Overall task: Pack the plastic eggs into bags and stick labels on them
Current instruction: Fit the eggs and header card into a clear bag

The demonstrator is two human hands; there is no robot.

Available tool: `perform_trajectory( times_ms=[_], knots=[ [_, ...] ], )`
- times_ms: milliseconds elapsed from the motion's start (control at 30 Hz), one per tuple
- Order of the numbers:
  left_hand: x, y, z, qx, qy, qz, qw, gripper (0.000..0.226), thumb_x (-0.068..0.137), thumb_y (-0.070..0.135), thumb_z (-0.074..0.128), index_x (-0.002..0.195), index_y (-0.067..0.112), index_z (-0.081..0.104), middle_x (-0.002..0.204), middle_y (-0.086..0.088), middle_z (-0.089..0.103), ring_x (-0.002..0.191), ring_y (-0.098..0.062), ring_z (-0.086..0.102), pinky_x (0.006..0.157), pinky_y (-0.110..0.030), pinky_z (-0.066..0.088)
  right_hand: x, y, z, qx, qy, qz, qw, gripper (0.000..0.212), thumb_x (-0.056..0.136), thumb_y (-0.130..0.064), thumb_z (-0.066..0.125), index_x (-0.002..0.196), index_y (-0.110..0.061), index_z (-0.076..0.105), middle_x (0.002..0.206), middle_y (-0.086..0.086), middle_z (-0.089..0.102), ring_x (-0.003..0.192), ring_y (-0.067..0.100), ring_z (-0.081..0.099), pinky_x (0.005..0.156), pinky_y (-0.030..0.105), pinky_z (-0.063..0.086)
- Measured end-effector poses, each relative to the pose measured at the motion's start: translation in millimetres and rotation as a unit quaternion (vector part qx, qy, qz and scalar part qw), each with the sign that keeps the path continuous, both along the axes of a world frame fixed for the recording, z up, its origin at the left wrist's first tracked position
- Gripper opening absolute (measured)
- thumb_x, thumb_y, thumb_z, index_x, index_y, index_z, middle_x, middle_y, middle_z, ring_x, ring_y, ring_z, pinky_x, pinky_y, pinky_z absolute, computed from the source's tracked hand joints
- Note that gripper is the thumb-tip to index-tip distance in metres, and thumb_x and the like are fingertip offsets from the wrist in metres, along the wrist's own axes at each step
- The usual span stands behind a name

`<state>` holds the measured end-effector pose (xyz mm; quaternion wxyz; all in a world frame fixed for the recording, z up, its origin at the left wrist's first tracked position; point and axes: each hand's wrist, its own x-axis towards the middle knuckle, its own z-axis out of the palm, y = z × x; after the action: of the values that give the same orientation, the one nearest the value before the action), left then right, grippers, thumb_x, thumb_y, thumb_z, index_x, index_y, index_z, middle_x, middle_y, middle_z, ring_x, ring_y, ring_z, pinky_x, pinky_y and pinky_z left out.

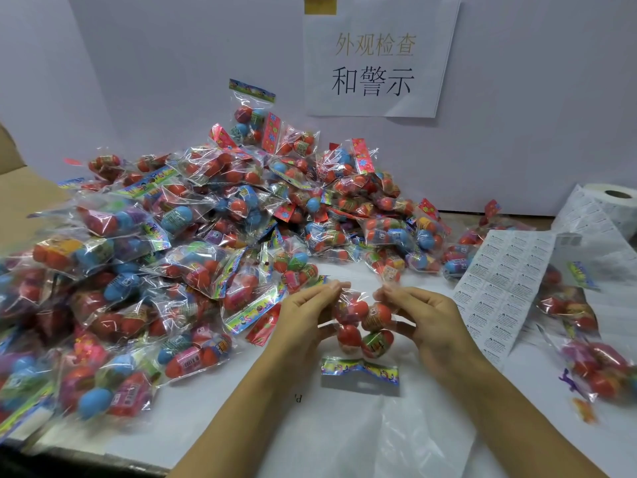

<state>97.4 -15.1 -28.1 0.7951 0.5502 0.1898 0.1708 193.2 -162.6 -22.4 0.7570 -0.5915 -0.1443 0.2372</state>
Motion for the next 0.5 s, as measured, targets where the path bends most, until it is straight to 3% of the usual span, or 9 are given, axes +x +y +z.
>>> perform_trajectory(
  times_ms=[167, 300, 400, 500],
  knots=[
    [2.5, 0.1, -1.2, -0.006, -0.001, 0.001, 1.000, 0.026, 0.101, 0.024, 0.060, 0.092, 0.018, 0.084, 0.074, 0.004, 0.074, 0.073, -0.013, 0.073, 0.067, -0.026, 0.058, -1.4, 0.3, 0.5, 0.005, -0.006, -0.006, 1.000, 0.034, 0.064, -0.041, 0.077, 0.078, -0.010, 0.082, 0.085, 0.008, 0.078, 0.071, 0.014, 0.073, 0.059, 0.022, 0.056],
    [3.1, 2.6, -2.9, -0.003, 0.010, -0.004, 1.000, 0.032, 0.103, 0.033, 0.056, 0.100, 0.012, 0.080, 0.101, -0.008, 0.079, 0.087, -0.019, 0.077, 0.072, -0.028, 0.059, -1.5, -0.2, -0.5, -0.013, -0.013, -0.004, 1.000, 0.033, 0.068, -0.041, 0.076, 0.081, -0.011, 0.082, 0.088, 0.008, 0.078, 0.072, 0.014, 0.073, 0.062, 0.022, 0.057],
    [3.3, 2.5, -5.7, 0.026, 0.003, -0.015, 1.000, 0.025, 0.093, 0.036, 0.072, 0.095, 0.013, 0.079, 0.102, -0.008, 0.079, 0.092, -0.021, 0.076, 0.075, -0.028, 0.059, -4.7, 0.2, -1.6, -0.053, -0.057, 0.019, 0.997, 0.039, 0.064, -0.046, 0.079, 0.086, -0.014, 0.082, 0.089, 0.007, 0.078, 0.076, 0.014, 0.074, 0.066, 0.023, 0.058],
    [2.5, 2.1, -10.3, 0.068, -0.021, -0.037, 0.997, 0.020, 0.078, 0.030, 0.084, 0.091, 0.015, 0.080, 0.095, -0.012, 0.076, 0.090, -0.022, 0.073, 0.076, -0.027, 0.058, -7.8, -0.1, -3.6, -0.096, -0.128, 0.046, 0.986, 0.035, 0.066, -0.045, 0.081, 0.088, -0.017, 0.083, 0.088, 0.007, 0.079, 0.086, 0.025, 0.076, 0.078, 0.034, 0.062]
  ],
)
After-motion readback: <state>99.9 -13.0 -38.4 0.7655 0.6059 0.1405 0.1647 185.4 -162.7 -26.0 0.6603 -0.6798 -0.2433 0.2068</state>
